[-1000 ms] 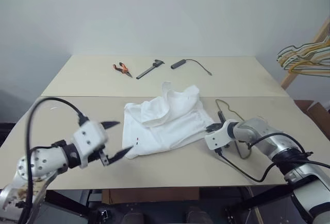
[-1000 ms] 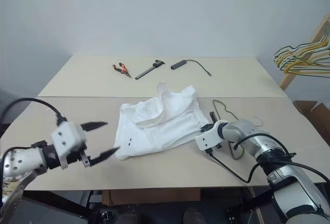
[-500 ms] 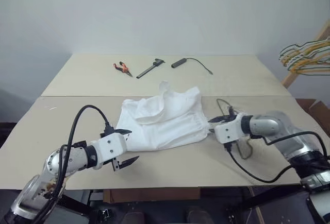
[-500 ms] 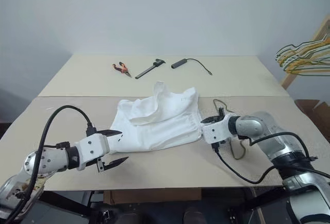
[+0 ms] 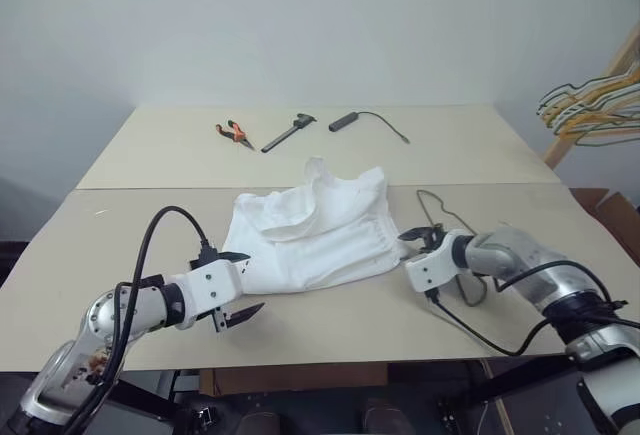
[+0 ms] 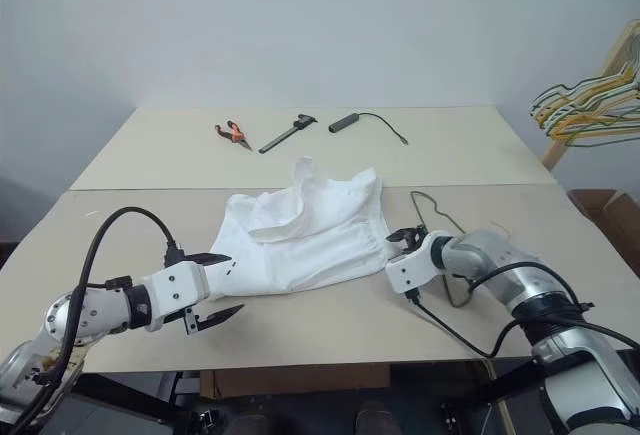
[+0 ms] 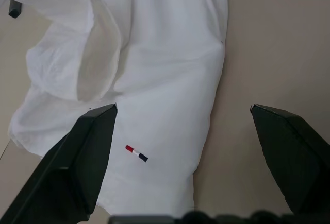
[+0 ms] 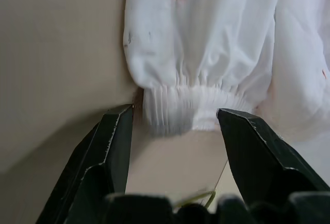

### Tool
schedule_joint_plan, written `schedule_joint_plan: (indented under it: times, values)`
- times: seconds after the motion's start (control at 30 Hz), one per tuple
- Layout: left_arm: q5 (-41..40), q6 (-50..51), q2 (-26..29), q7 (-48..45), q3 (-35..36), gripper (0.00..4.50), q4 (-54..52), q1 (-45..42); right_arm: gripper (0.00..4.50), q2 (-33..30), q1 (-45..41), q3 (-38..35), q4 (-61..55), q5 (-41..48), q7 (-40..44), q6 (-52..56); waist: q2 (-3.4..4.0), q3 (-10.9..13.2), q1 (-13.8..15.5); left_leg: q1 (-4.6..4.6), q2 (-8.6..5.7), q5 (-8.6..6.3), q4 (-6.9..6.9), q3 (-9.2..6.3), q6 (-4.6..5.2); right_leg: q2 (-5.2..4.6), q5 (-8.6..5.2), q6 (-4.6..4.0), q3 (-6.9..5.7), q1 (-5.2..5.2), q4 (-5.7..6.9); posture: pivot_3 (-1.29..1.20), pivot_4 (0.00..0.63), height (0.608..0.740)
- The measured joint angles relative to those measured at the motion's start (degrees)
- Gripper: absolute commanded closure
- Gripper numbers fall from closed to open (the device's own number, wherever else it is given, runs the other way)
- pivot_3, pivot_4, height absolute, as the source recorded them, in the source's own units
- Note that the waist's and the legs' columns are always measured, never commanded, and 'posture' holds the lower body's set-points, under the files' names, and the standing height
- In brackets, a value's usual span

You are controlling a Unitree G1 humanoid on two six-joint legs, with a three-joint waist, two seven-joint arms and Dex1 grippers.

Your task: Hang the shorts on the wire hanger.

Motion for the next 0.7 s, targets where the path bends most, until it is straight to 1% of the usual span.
schedule_joint_plan:
  times: [0.1,0.27,0.33,0.43,0.53,0.63,0.7]
  values:
    - [0.02,0.13,0.0,0.02,0.46,0.0,-0.05,0.41,2.02,0.18,-0.57,0.86,1.0,-2.39,-2.02,0.0,-0.04,0.02,0.13,0.02,0.0,0.0,0.01,0.01,0.0,0.0,-0.01,-0.02,0.01,0.02,0.0,0.06,0.03,0.74]
    - [0.28,0.15,0.13,0.06,0.87,0.0,-0.06,1.31,3.71,0.45,-0.57,1.76,1.37,-3.7,-2.25,-0.19,-0.03,0.02,0.17,0.03,0.0,0.0,0.0,0.0,0.0,0.0,-0.01,-0.02,0.02,0.01,0.02,0.06,0.03,0.74]
    - [0.59,0.05,0.55,0.05,1.45,0.0,0.07,1.7,4.47,0.46,-0.57,1.76,1.74,-3.72,-2.65,-0.24,-0.03,0.02,0.14,0.03,0.01,0.0,0.0,0.01,0.0,0.0,-0.01,-0.02,0.02,0.02,0.01,0.06,0.03,0.74]
    - [3.33,-1.59,2.21,0.2,1.57,0.0,2.07,2.13,4.47,0.46,-0.57,1.76,1.79,-3.71,-2.83,-0.3,-0.02,0.03,0.14,0.04,0.01,0.0,0.0,0.01,0.0,0.0,-0.02,-0.04,0.02,0.01,0.01,0.06,0.031,0.74]
    - [9.03,-5.61,3.64,1.25,-0.06,0.0,7.06,1.22,4.47,0.41,-0.53,1.73,1.81,-3.68,-2.99,-0.23,-0.01,0.03,0.17,0.05,0.0,0.0,0.0,0.02,0.0,0.0,-0.1,-0.17,0.02,0.04,0.01,0.06,0.029,0.74]
    - [13.46,-8.55,2.82,1.88,-4.28,0.63,13.86,-2.87,4.5,0.46,-0.51,1.63,1.6,-3.64,-3.1,-0.01,-0.01,0.03,0.38,0.04,0.0,0.0,0.01,0.02,0.0,0.0,-0.1,-0.17,0.01,0.04,0.01,0.05,0.025,0.74]
    - [15.03,-10.09,1.96,1.9,-6.45,1.3,16.96,-6.23,4.5,0.53,-0.52,1.6,1.4,-3.59,-3.09,0.24,-0.01,0.03,0.48,0.04,-0.01,0.0,0.01,0.03,0.0,0.0,0.01,0.01,0.01,0.05,0.01,0.04,0.021,0.74]
